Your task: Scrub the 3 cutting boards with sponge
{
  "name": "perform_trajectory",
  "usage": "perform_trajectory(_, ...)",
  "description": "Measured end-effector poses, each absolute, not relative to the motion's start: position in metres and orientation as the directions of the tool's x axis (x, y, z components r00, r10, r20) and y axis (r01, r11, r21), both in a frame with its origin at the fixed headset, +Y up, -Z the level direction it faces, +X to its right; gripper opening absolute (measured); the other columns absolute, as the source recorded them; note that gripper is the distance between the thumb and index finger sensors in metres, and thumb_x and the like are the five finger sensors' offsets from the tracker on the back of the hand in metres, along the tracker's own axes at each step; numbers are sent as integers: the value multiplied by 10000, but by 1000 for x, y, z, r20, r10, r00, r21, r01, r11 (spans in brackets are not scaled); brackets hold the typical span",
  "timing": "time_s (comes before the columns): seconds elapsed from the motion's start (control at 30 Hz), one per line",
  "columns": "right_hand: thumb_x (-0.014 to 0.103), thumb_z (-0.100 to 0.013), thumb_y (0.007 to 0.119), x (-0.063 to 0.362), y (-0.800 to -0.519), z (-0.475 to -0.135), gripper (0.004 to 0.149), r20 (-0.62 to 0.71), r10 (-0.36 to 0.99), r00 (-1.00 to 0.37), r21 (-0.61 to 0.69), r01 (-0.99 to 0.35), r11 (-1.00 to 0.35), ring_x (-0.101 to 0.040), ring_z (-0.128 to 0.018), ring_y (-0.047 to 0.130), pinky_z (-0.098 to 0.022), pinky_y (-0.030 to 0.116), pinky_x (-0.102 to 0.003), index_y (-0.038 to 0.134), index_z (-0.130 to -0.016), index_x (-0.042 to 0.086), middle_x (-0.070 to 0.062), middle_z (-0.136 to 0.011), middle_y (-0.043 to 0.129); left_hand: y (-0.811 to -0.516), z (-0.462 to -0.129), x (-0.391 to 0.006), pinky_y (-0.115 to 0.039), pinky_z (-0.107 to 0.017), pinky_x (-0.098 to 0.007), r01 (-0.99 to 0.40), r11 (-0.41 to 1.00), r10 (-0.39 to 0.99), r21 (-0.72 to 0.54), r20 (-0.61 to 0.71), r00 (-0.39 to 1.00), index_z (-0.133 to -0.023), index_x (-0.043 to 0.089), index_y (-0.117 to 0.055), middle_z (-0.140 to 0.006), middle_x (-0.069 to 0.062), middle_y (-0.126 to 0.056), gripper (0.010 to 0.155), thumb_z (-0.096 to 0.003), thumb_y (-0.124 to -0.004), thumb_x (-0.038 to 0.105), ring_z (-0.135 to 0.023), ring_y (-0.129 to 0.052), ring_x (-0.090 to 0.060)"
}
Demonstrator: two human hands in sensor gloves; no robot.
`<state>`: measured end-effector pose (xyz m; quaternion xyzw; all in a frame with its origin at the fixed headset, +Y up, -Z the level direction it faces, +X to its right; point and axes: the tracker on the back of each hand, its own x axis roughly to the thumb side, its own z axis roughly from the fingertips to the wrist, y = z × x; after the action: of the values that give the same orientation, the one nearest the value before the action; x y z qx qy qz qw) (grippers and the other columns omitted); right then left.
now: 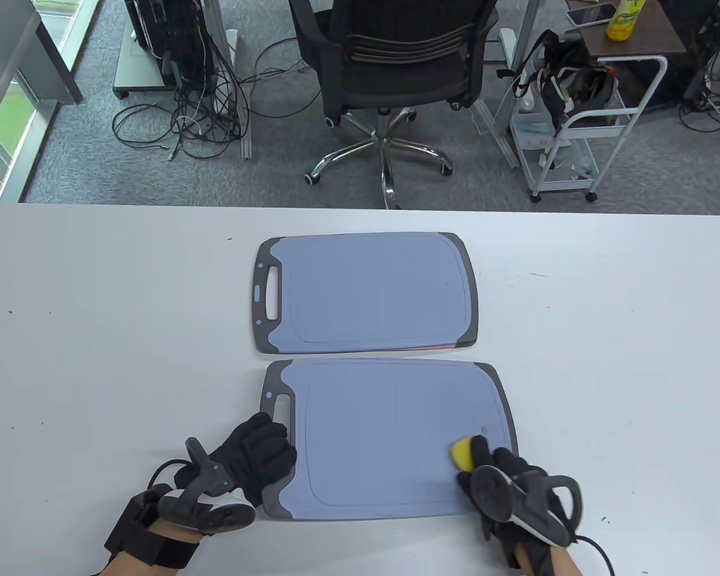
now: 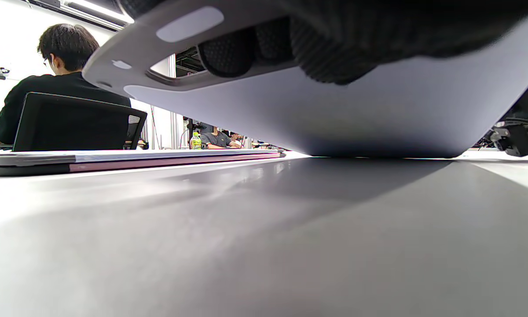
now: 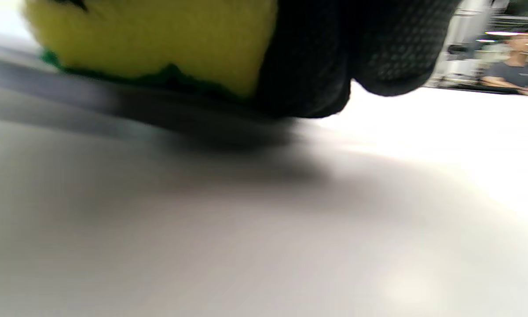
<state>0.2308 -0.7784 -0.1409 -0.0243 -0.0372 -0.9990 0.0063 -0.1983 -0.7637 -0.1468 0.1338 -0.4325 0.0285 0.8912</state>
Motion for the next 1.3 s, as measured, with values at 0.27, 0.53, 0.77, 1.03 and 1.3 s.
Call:
perform_trajectory(0.27, 530, -457, 691, 126, -763, -150, 688, 366, 29, -930, 5, -29, -1000, -208, -483, 904, -450, 790, -450, 638, -986, 92, -128, -730, 799, -764, -147, -198, -589, -758, -551, -167, 963, -62, 211, 778, 625, -909, 281, -622, -911, 40, -741, 430, -554, -849, 369, -954, -760, -248)
perform_trajectory(0.53, 589, -455, 614, -35, -741, -119, 753, 678, -118, -725, -137, 33, -990, -134, -399, 902, -394, 824, -391, 642, -951, 24, -91, -656, 819, -764, -149, -198, -585, -758, -551, -152, 967, -62, 204, 769, 636, -901, 256, -625, -901, 41, -738, 425, -554, -846, 363, -953, -757, -239)
perform_trajectory(0.77, 594, -453, 569, 36, -759, -120, 741, 604, -112, -789, -131, 40, -991, -113, -418, 860, -409, 807, -388, 577, -988, 81, -79, -700, 764, -765, -149, -197, -588, -755, -549, -142, 968, -70, 205, 769, 636, -900, 278, -619, -891, 44, -744, 428, -549, -848, 368, -947, -761, -234)
perform_trajectory(1.03, 571, -451, 550, 188, -780, -123, 746, 317, -163, -934, 8, 174, -985, -152, -459, 866, -434, 790, -416, 524, -1000, 66, -98, -734, 743, -764, -149, -197, -582, -756, -548, -144, 967, -71, 209, 768, 637, -903, 277, -612, -895, 44, -736, 424, -557, -840, 365, -952, -754, -234)
perform_trajectory(1.3, 532, -458, 676, 276, -781, -131, 715, 60, -19, -998, 116, 26, -993, -236, -546, 872, -492, 752, -466, 550, -1027, 118, -117, -809, 748, -764, -149, -197, -597, -756, -544, -145, 967, -71, 212, 765, 640, -904, 282, -617, -895, 48, -745, 428, -552, -840, 379, -950, -767, -229)
